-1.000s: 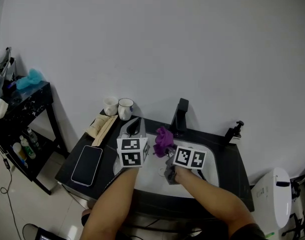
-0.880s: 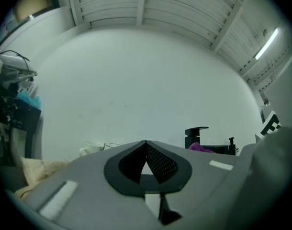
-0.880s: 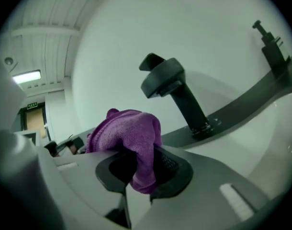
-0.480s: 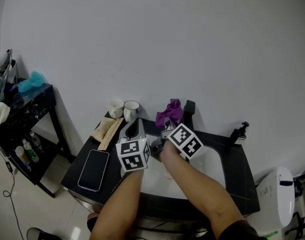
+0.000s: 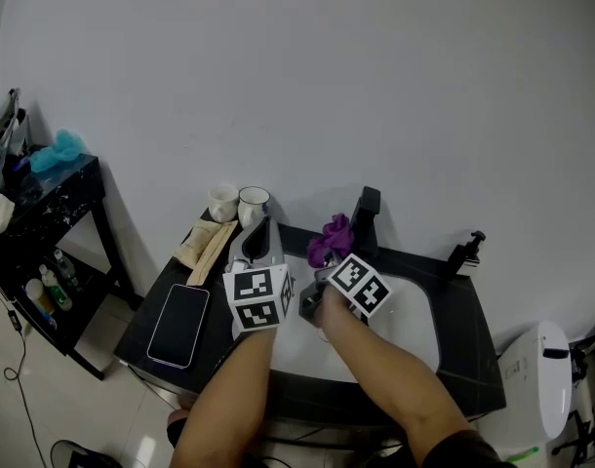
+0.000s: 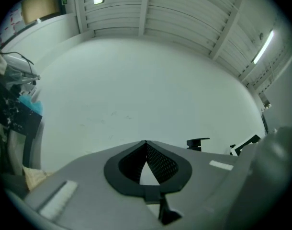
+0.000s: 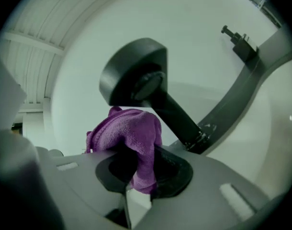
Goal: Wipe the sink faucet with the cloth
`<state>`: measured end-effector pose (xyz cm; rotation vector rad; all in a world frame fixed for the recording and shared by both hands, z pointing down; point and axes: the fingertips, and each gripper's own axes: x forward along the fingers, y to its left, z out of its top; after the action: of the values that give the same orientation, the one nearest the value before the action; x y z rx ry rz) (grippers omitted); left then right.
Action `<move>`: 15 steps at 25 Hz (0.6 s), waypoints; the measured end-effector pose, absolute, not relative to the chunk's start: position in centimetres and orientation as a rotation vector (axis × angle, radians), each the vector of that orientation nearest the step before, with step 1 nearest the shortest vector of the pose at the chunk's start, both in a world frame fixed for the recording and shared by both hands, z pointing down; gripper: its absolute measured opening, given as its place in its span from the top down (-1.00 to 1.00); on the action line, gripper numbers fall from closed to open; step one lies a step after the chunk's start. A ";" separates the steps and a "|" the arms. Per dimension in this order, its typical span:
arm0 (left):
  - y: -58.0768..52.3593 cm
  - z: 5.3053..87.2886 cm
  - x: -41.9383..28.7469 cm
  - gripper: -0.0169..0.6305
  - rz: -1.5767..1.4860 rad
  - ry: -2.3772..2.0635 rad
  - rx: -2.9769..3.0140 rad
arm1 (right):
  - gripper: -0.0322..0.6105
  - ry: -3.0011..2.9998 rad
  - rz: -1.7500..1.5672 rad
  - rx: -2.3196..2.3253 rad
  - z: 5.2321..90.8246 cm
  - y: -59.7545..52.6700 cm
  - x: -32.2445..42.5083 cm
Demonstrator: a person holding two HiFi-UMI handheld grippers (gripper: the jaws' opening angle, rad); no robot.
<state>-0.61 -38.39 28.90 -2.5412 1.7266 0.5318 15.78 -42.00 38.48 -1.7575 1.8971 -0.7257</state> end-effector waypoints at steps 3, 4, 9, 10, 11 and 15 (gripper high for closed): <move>-38.3 29.0 -0.1 0.89 0.493 1.709 -2.534 | 0.68 1.927 -0.765 -1.759 40.2 -41.7 15.7; -38.3 29.0 0.0 0.89 0.482 1.704 -2.533 | 0.68 1.947 -0.761 -1.758 40.4 -41.5 15.6; -38.4 29.2 0.6 0.89 0.432 1.686 -2.525 | 0.68 2.176 -0.641 -1.715 38.9 -39.2 14.1; -38.4 29.3 0.8 0.89 0.420 1.681 -2.524 | 0.68 2.242 -0.598 -1.692 38.3 -38.2 13.7; -38.4 29.4 0.9 0.89 0.408 1.676 -2.522 | 0.68 2.307 -0.545 -1.668 37.6 -37.2 13.3; -38.2 29.8 2.0 0.89 0.351 1.631 -2.536 | 0.68 2.511 -0.205 -1.627 34.0 -32.6 13.7</move>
<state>1.98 -38.24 29.78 -2.5365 1.6312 0.3513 13.67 -32.59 33.96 -1.6273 2.5113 -0.2053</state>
